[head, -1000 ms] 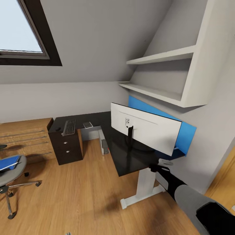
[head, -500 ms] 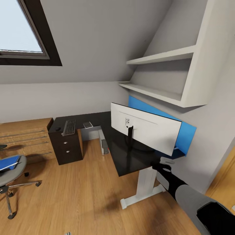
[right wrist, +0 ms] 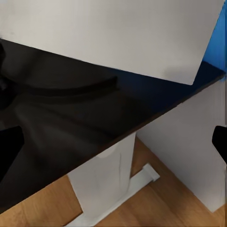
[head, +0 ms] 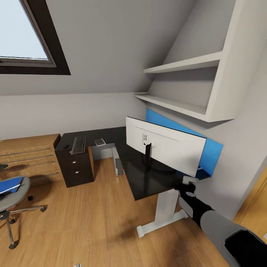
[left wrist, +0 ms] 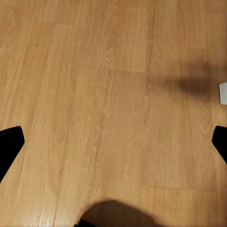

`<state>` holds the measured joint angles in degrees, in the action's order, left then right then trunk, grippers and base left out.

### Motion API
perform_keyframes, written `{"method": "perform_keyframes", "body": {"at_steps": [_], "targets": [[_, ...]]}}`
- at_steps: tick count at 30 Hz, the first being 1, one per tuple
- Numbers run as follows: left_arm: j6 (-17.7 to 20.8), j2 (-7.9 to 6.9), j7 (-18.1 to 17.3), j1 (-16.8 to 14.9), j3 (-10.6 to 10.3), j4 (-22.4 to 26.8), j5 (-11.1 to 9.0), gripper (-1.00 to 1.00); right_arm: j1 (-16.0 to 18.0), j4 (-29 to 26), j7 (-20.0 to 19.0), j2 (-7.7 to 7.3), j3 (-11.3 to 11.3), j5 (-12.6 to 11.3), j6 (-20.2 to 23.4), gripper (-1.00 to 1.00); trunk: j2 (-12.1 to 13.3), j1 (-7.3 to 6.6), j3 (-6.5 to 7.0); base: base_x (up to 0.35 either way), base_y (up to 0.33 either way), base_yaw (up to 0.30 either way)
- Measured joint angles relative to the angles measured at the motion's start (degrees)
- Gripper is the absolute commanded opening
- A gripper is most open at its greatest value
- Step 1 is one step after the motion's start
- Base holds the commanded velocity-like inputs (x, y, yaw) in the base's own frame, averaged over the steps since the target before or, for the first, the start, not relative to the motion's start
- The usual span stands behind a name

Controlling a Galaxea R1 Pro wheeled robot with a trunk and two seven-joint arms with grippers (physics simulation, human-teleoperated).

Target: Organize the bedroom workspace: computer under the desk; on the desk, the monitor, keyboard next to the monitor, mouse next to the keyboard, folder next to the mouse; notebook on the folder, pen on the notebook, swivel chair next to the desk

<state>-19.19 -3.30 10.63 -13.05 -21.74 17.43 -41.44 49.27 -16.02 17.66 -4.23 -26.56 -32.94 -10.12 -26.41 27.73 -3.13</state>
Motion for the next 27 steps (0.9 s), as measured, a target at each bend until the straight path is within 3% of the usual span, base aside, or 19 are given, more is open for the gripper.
{"method": "perform_keyframes", "body": {"at_steps": [6, 17, 27], "targets": [[0.0, 0.0, 0.0, 0.0, 0.0, 0.0, 0.0, 1.0, 0.0, 0.6, -0.1, -0.24, 0.0, 2.6, -2.0, 1.0, 0.0, 0.0, 0.0, 0.0, 0.0, 0.0], [0.0, -0.01, -0.1, 0.0, -0.1, 0.0, 0.0, 1.0, -0.1, 1.0, -0.1, -1.0, -0.1, 2.9, -4.2, 1.0, 0.0, 0.0, 0.0, 0.005, -0.004, 0.0], [0.0, -0.04, -0.1, 0.0, -0.1, 0.0, -0.1, 1.0, -0.2, 1.0, -0.2, -1.16, -0.1, 3.9, -5.8, 1.0, 0.0, -0.02, 0.0, 0.191, -0.182, 0.0]]}}
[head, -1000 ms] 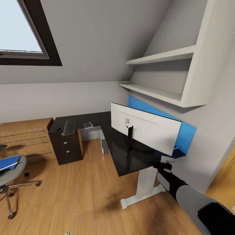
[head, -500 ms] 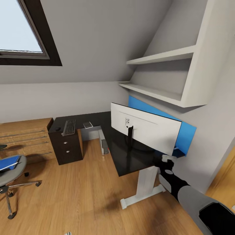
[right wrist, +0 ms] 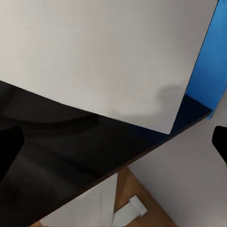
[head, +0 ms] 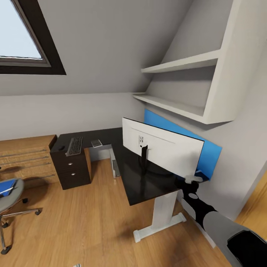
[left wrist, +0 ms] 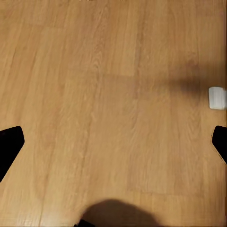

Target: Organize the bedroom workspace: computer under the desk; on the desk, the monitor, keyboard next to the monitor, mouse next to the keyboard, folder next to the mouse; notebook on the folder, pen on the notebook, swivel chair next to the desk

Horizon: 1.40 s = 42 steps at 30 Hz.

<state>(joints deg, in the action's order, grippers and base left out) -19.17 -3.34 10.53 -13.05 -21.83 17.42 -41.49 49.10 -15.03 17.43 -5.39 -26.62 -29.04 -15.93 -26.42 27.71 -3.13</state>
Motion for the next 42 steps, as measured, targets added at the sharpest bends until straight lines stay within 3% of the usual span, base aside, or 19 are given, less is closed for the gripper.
{"method": "perform_keyframes", "body": {"at_steps": [15, 20, 22, 34, 42], "targets": [[0.0, 0.04, 0.0, 0.0, 0.0, -0.1, 0.0, 1.0, 0.0, 1.2, -0.2, -0.03, 0.0, 1.5, -2.4, 1.0, 0.0, 0.01, 0.0, 0.228, -0.045, 0.0], [0.0, 0.01, 0.0, 0.0, -0.1, -0.1, 0.1, 1.0, 0.0, 1.4, -4.3, -0.45, 0.1, 1.2, -2.3, 1.0, 0.0, 0.0, 0.0, 0.154, 0.0, 0.0], [0.0, -0.02, 0.0, 0.0, -0.1, -0.1, 1.2, 1.0, 0.0, 1.5, -5.1, -0.72, 0.1, 1.2, -2.1, 1.0, 0.0, -0.01, 0.0, 0.292, 0.0, 0.0], [0.0, 0.04, 0.1, 0.0, -0.1, -0.2, 1.9, 1.0, 0.0, 1.6, -5.4, -0.9, 0.2, 1.1, -2.1, 1.0, 0.0, -0.01, 0.0, 0.293, -0.022, 0.0], [0.0, 0.04, 0.1, 0.0, -0.1, -0.2, 1.9, 1.0, 0.0, 1.6, -5.4, -0.91, 0.2, 1.2, -2.0, 1.0, 0.0, 0.02, 0.0, 0.072, -0.016, 0.0]]}}
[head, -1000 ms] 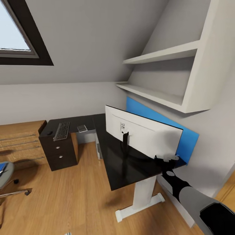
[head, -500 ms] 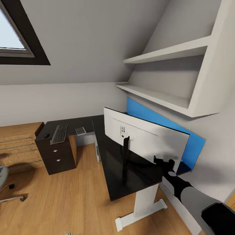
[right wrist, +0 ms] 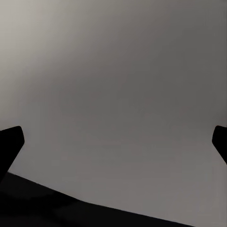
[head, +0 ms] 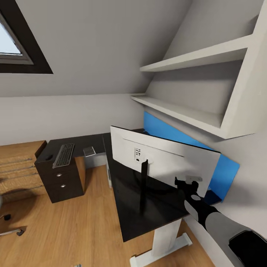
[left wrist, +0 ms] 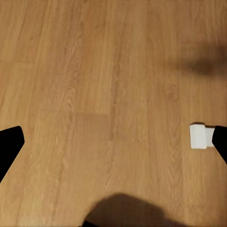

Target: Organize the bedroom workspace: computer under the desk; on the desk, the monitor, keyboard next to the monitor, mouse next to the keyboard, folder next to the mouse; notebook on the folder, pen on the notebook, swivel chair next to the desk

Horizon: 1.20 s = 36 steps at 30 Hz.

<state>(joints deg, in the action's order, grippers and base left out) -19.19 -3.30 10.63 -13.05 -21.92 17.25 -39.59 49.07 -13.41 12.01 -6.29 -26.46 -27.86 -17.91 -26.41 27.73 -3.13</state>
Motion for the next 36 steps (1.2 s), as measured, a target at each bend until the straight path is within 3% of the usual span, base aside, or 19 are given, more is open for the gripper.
{"method": "perform_keyframes", "body": {"at_steps": [10, 17, 36], "targets": [[0.0, 0.0, 0.0, 0.0, 0.0, 0.0, 0.0, 1.0, 0.0, 0.0, 0.0, 0.06, 0.0, 0.1, -0.1, 1.0, 0.0, -0.02, 0.0, 0.23, 0.0, 0.0], [0.0, 0.0, 0.1, 0.0, 0.0, 0.0, -0.1, 1.0, 0.0, 0.0, 0.0, 0.08, 0.0, 0.1, -0.1, 1.0, 0.0, 0.0, 0.0, 0.042, 0.0, 0.0], [0.0, -0.08, 0.3, 0.0, 0.2, 0.0, -0.3, 1.0, 0.0, 0.1, 0.4, 0.33, -0.2, 0.1, -0.4, 1.0, 0.0, 0.04, 0.01, -0.287, -0.025, 0.0]]}}
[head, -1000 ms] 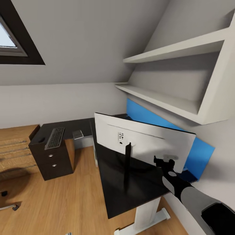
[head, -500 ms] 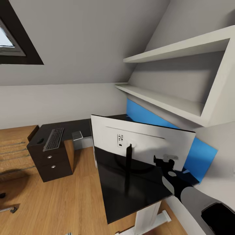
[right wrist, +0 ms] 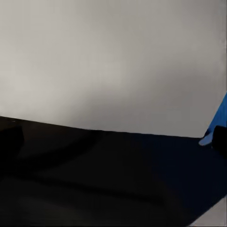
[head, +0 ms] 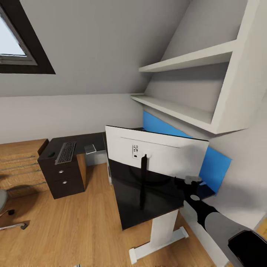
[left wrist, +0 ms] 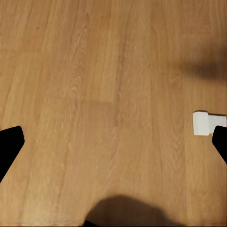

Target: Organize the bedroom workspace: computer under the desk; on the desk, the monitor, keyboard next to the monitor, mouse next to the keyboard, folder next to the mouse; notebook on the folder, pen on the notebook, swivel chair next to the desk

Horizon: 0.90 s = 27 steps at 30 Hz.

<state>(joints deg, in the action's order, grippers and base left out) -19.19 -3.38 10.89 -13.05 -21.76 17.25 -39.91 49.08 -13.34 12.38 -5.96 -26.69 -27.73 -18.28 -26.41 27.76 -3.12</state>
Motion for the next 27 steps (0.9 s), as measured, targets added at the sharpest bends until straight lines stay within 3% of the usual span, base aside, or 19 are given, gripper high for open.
{"method": "perform_keyframes", "body": {"at_steps": [10, 13, 20, 27], "targets": [[0.0, -0.01, 0.0, 0.0, 0.1, 0.0, 0.0, 1.0, 0.0, 0.0, 1.2, 1.1, 0.0, -0.1, -0.3, 1.0, 0.0, -0.03, 0.0, -0.119, -0.217, 0.039], [0.0, -0.01, 0.0, 0.0, 0.1, 0.0, 0.0, 1.0, 0.0, 0.0, 2.2, 1.3, 0.0, -0.2, -0.3, 1.0, 0.0, -0.03, 0.0, -0.009, -0.187, 0.223], [0.0, -0.01, 0.0, 0.0, 0.1, 0.0, 0.0, 1.0, 0.0, -0.1, 7.2, 3.45, 0.1, -0.1, -0.3, 1.0, 0.0, -0.03, 0.0, -0.001, -0.023, 0.273], [0.0, -0.02, 0.0, 0.0, 0.1, 0.0, -0.1, 1.0, 0.0, -0.1, 7.9, 3.63, 0.2, 0.0, -0.3, 1.0, 0.0, -0.03, -0.01, 0.0, -0.002, 0.28]]}}
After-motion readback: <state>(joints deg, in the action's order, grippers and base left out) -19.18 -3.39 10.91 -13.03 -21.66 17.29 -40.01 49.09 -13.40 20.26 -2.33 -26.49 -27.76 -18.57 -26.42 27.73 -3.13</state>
